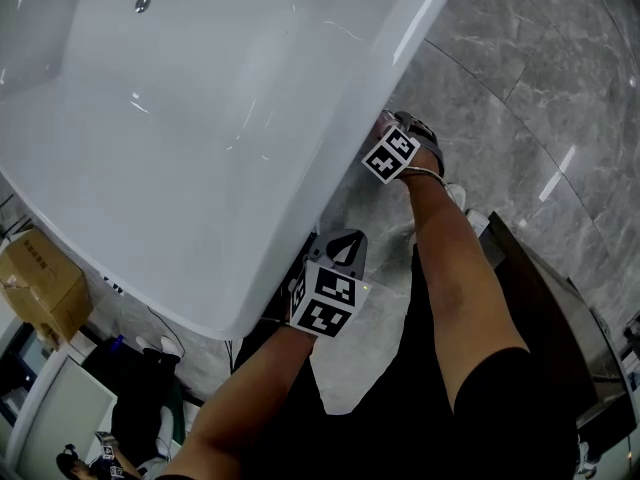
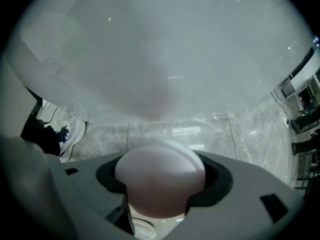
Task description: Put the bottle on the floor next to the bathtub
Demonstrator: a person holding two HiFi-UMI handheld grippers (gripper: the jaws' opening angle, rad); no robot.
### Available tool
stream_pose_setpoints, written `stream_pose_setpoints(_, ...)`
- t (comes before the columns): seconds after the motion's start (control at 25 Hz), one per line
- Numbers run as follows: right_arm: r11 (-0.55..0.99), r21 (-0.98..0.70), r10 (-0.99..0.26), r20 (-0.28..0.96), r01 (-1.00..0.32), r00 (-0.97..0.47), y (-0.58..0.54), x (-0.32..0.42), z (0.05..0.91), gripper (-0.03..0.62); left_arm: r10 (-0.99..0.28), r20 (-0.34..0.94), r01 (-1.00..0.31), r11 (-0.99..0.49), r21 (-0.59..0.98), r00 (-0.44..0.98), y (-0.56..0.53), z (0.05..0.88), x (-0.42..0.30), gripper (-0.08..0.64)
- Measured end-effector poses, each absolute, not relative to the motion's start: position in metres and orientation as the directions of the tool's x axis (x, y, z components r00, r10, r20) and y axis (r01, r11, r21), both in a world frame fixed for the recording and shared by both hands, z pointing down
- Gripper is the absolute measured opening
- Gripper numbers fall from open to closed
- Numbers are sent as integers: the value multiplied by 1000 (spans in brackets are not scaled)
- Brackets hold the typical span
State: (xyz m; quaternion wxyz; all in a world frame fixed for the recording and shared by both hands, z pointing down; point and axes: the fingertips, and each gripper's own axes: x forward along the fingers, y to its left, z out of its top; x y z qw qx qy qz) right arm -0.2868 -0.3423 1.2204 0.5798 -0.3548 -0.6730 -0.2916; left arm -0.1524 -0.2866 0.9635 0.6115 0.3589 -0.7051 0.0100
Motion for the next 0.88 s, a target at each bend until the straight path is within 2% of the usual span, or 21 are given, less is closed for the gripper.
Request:
stream_pose_setpoints(0.16,570,-4,166,980,821,-111,-342,-288,1201,282,-496,868,-531,734,423,6,-293,954,-153,17)
stream_pose_setpoints(0.32,572,11,137,985,820,-109,-349,-284,1177,282,-508,861,-535,729,427,-4,-298,932,-154,17)
stream_pose_setpoints(0.64,584,54,146,974,810,-171,-361,-288,1077,282,-527,846,-506,754,419,-84,-295,857,-169,17)
stream_pose_setpoints(0.88,603,14,197,966,797,-165,-370,-277,986,281,-536,837,-598,710,373,-114,-291,789,-172,17)
